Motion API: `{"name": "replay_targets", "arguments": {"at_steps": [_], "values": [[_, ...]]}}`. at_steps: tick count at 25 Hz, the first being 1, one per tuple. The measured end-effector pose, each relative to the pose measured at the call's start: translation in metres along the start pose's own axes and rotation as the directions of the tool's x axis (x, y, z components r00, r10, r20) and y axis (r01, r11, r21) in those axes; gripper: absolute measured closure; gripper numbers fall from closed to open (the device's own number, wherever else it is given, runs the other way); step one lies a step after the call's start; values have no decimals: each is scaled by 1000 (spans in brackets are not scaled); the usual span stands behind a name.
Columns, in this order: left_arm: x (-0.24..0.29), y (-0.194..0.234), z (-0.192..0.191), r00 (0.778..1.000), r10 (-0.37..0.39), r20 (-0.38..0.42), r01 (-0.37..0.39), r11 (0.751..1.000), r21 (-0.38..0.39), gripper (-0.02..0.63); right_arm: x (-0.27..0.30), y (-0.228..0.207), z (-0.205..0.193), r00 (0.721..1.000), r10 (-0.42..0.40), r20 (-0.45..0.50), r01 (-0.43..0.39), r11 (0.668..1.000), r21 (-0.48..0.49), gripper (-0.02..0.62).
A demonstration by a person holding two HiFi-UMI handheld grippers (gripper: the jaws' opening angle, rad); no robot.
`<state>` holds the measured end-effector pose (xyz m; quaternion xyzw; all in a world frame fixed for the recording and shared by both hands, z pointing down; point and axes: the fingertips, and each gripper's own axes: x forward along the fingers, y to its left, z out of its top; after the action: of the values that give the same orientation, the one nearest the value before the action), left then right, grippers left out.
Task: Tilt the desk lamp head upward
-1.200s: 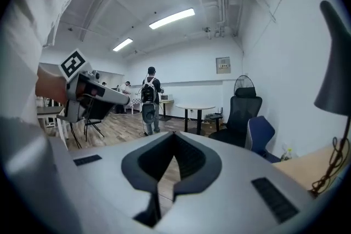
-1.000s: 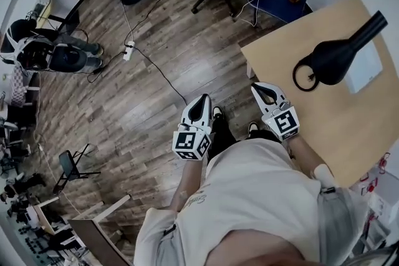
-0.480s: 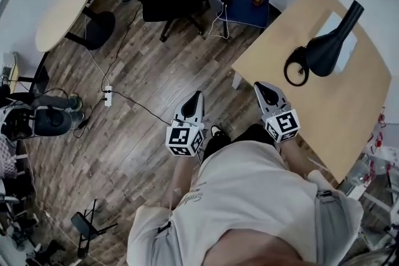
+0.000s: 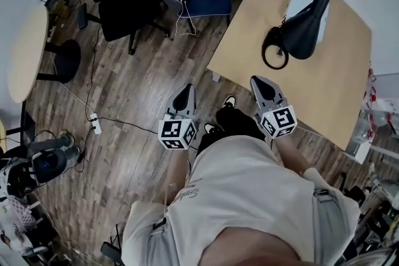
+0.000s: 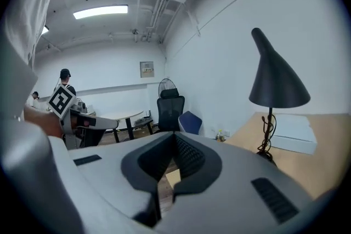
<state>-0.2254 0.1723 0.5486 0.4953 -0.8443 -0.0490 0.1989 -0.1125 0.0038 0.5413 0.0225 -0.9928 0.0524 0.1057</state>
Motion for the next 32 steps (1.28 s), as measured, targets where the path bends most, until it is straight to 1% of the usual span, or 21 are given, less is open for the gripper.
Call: {"name": "replay_targets", "arguments": {"at_steps": [3,6,10,13,17,21,24,26,29,32], "values": [[31,-15,17,999,-51,-14,51,998,45,591,10,-23,-5,999,-37,15,36,999,35,600],[54,-32,37,994,-105,-26,107,990,91,591,19,-48,-2,997,-78,27,76,996,47,600],[92,-46,45,984,-157,-81,167,975,144,591,26,-80,0,989,-140,47,135,987,89,600],[127,-63,52,973,-208,-103,223,960,171,591,24,-107,-6,983,-180,29,176,979,99,600],[161,-85,61,955,-273,-118,292,935,202,591,20,-128,-9,978,-210,19,209,977,47,600],[183,-102,61,934,-330,-137,353,911,213,591,11,-137,-17,971,-241,6,239,968,81,600],[196,-108,60,915,-369,-161,397,893,213,591,8,-144,-23,959,-285,-13,284,953,106,600],[204,-108,60,899,-401,-178,433,875,215,591,8,-148,-22,946,-322,-20,322,940,114,600],[222,-109,60,863,-460,-208,499,841,209,591,9,-155,-16,921,-389,-27,389,911,134,600],[234,-115,62,821,-514,-248,563,803,196,591,6,-158,-6,888,-459,-28,456,872,180,600]]}}
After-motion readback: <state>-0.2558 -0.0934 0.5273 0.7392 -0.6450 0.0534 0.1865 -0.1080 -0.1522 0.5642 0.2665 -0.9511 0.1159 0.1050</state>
